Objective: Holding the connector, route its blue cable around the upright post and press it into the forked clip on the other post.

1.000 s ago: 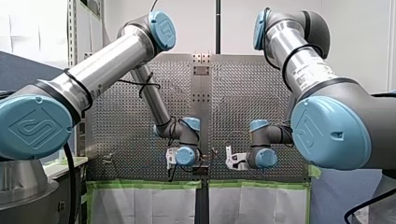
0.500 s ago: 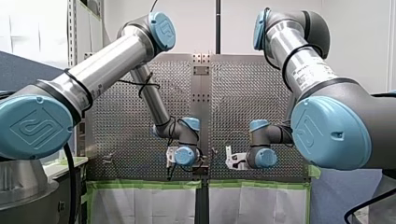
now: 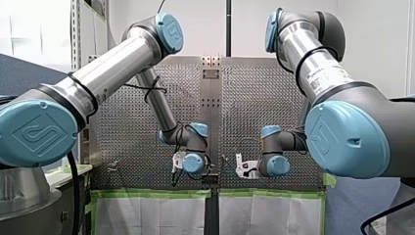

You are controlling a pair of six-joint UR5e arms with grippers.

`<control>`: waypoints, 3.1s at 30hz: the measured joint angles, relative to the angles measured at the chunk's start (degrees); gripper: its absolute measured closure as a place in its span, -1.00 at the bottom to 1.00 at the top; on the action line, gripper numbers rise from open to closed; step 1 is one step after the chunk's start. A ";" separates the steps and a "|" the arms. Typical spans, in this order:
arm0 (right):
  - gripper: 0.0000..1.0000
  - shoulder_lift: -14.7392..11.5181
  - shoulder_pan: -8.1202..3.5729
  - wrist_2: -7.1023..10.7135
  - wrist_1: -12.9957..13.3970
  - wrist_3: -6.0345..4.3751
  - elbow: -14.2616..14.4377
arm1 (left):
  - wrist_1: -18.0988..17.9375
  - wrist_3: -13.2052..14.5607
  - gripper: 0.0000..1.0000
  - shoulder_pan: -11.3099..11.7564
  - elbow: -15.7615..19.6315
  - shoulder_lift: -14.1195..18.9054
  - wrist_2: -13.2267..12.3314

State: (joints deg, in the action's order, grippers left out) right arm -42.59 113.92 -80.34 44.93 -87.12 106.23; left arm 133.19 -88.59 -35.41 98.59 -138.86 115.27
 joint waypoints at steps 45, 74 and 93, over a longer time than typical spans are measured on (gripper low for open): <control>1.00 0.19 -3.70 0.09 -1.82 -0.34 -3.86 | -0.17 -4.39 1.00 -0.66 -2.76 -3.33 -3.58; 1.00 0.51 -6.79 0.09 -4.03 0.19 -5.36 | -0.96 -6.74 1.00 0.75 -5.90 -5.57 -4.97; 1.00 0.61 -7.20 0.01 -6.21 0.68 -7.38 | 3.22 -7.30 1.00 2.38 -9.47 -5.63 -7.59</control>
State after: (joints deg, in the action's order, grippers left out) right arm -41.98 106.72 -80.33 38.72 -86.44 98.85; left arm 136.41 -95.89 -33.03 89.11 -144.50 107.67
